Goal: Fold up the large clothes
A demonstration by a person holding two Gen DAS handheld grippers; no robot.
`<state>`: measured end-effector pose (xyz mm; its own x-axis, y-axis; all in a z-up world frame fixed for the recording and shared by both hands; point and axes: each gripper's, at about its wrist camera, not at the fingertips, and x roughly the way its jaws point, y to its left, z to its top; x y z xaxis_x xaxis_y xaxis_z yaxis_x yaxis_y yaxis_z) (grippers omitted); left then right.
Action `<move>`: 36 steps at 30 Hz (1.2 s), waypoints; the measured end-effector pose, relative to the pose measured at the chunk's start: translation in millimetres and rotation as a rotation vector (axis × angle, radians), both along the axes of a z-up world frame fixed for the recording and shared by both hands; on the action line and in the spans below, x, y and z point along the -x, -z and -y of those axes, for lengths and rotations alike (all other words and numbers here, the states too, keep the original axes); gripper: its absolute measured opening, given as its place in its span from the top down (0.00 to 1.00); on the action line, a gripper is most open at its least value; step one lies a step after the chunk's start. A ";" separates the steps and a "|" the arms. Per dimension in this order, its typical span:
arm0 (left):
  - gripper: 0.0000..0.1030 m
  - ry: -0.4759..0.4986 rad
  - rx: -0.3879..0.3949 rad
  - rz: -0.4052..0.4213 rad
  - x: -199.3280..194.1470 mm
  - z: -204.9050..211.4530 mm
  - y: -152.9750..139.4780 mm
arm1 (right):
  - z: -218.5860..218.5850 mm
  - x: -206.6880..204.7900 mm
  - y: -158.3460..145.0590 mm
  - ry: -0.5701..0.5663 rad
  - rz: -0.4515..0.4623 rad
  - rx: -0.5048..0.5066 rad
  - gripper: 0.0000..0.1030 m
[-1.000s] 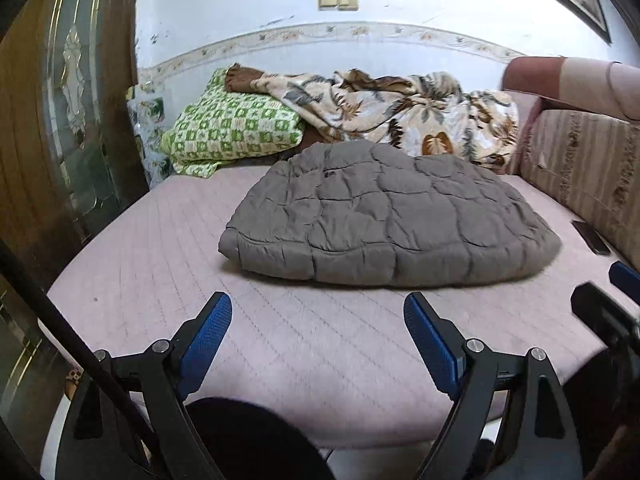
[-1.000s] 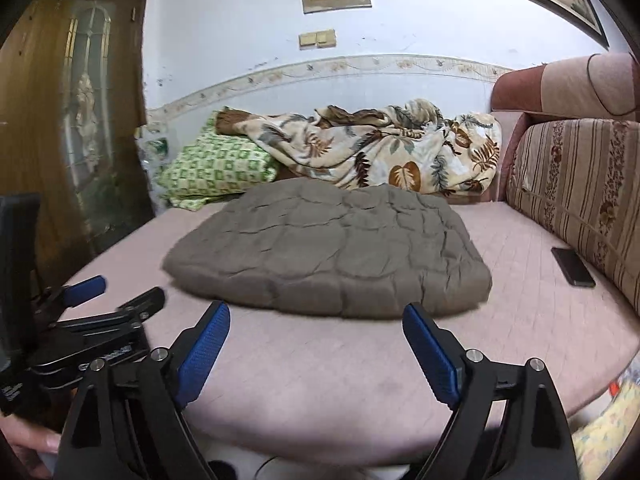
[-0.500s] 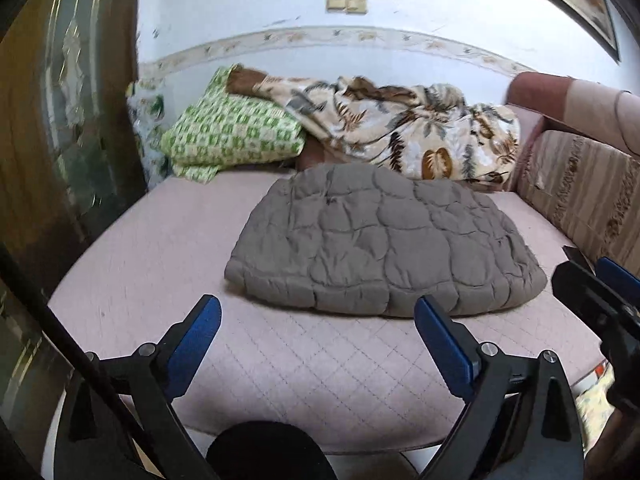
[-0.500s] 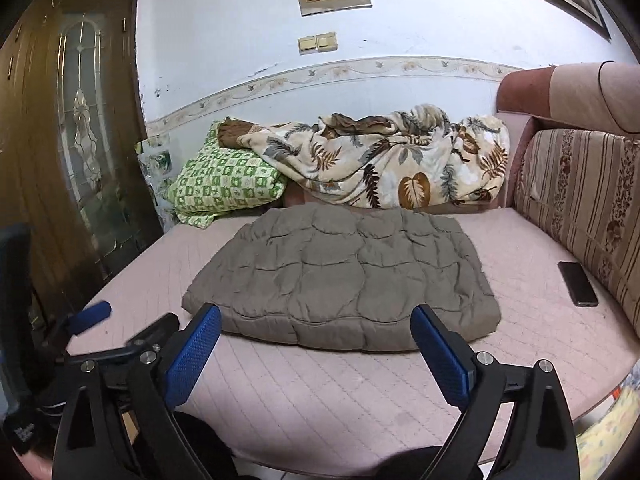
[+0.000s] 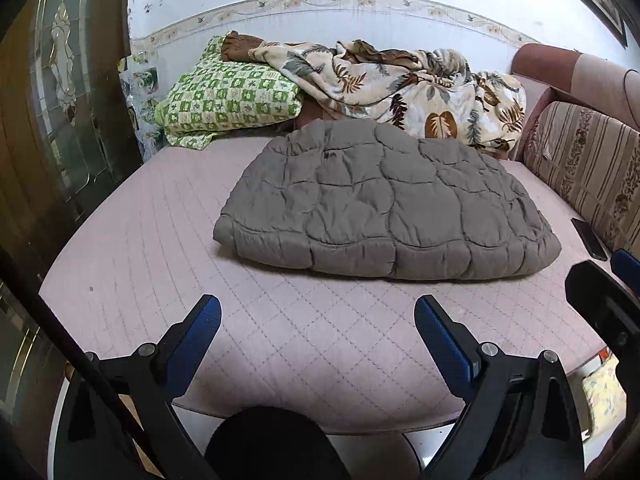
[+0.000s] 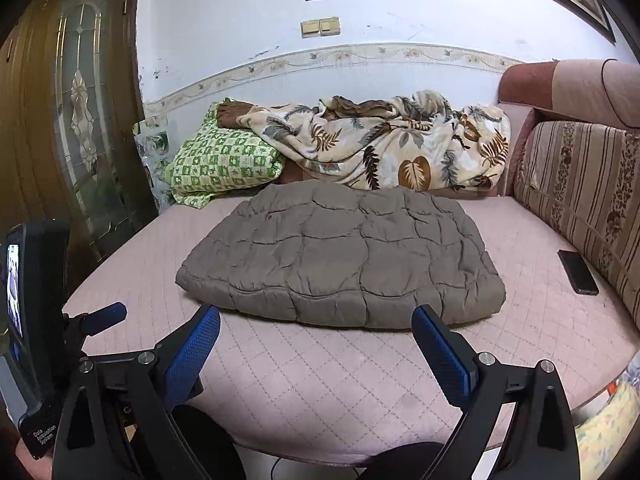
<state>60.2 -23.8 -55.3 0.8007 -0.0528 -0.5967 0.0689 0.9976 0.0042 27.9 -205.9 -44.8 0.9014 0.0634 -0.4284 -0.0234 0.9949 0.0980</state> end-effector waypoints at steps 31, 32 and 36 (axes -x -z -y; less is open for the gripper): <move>0.06 0.010 0.011 -0.030 -13.3 -2.1 14.5 | -5.9 -14.5 6.7 0.014 -0.018 0.047 0.02; 0.06 0.010 0.012 -0.031 -13.9 -2.4 14.8 | -5.8 -14.3 7.0 0.014 -0.018 0.050 0.02; 0.06 0.011 0.010 -0.028 -13.3 -3.1 15.4 | -6.2 -13.0 7.3 0.019 -0.019 0.055 0.02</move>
<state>73.5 -20.7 -70.7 0.7833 -0.0676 -0.6180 0.0799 0.9968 -0.0077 40.9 -199.7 -52.2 0.8938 0.0226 -0.4478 -0.0034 0.9990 0.0437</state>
